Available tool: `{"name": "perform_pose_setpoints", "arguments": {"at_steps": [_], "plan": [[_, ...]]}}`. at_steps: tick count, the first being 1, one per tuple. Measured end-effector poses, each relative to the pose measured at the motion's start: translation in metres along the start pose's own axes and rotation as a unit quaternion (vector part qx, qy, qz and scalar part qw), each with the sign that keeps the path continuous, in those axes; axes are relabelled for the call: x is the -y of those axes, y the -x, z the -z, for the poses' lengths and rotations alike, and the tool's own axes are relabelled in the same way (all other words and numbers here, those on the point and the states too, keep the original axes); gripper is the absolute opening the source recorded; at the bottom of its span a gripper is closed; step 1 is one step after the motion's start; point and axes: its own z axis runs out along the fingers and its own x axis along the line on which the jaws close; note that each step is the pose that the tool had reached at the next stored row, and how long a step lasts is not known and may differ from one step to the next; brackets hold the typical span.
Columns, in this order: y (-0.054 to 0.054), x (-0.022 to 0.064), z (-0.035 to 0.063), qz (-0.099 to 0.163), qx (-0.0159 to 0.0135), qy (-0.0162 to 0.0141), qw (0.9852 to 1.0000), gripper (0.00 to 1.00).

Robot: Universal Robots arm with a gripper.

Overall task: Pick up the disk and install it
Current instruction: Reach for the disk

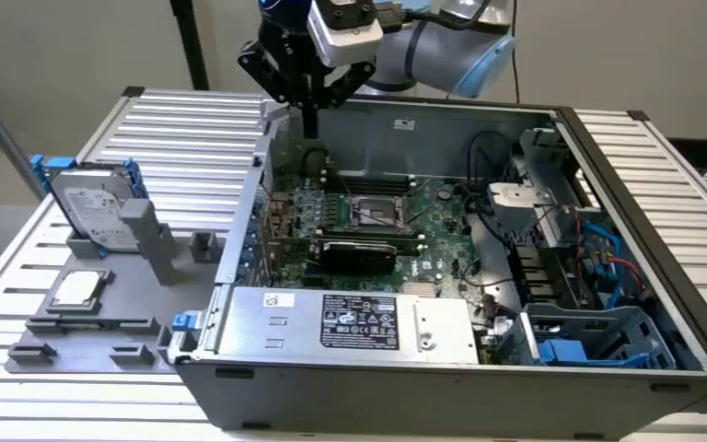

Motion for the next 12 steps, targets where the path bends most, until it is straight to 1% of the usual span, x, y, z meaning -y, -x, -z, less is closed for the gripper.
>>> {"name": "perform_pose_setpoints", "arguments": {"at_steps": [12], "plan": [[-0.055, 0.0038, 0.0012, 0.0, 0.0, 0.0, 1.0, 0.0]]}}
